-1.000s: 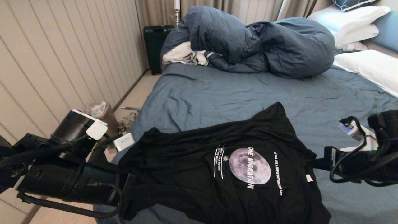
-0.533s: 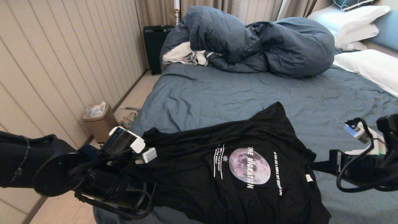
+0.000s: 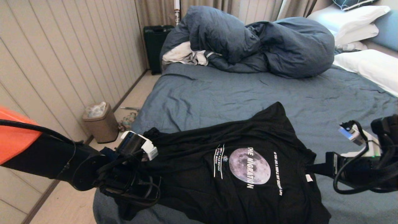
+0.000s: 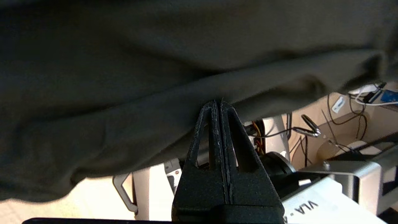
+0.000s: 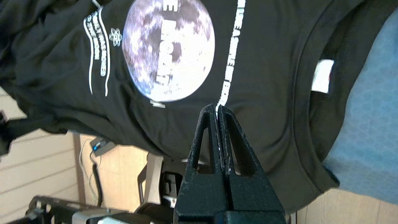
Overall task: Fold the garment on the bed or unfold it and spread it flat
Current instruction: Unford the black T-shirt
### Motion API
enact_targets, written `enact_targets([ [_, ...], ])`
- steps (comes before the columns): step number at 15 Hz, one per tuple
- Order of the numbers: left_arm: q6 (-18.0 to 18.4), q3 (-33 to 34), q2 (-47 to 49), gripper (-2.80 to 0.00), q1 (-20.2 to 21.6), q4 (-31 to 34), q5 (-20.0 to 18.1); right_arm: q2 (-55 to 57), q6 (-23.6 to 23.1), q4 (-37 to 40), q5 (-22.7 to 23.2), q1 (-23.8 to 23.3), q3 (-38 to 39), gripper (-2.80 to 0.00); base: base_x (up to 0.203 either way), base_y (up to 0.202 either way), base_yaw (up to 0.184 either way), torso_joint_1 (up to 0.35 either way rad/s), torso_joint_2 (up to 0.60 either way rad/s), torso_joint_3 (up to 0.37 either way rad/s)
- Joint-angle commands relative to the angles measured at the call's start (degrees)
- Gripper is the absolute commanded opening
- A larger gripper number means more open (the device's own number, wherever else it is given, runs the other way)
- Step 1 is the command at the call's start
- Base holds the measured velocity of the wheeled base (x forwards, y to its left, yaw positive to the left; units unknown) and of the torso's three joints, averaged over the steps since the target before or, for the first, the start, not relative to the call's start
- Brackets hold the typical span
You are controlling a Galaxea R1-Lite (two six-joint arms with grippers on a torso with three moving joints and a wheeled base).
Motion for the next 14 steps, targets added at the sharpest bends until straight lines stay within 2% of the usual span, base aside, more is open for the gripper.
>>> enact_targets([
  [1,-0.1,-0.8,2.2,-2.8,0.8,0.0,-0.1,0.1,0.0,-0.1,0.5,0.1,0.3,-2.8,0.0,0.0,0.0,0.0,0.0,0.0],
  [5,0.5,1.1,2.5,-2.8,0.2,0.3,0.6,0.4,0.0,-0.1,0.9,-0.1,0.0,-2.8,0.0,0.0,0.0,0.0,0.0,0.0],
  [8,2.8,3.2,1.7,-2.8,-1.0,0.4,0.8,0.2,0.1,-0.1,1.0,-0.2,-0.1,-2.8,0.0,0.0,0.0,0.0,0.0,0.0],
  [11,10.0,7.6,0.0,-2.8,-2.3,0.7,0.8,0.7,0.1,-0.1,1.0,-0.4,-0.3,-2.8,0.0,0.0,0.0,0.0,0.0,0.0],
  [14,12.2,9.4,-0.9,-2.8,-3.3,0.8,1.0,0.8,0.1,-0.1,1.0,-0.6,-0.3,-2.8,0.0,0.0,0.0,0.0,0.0,0.0],
])
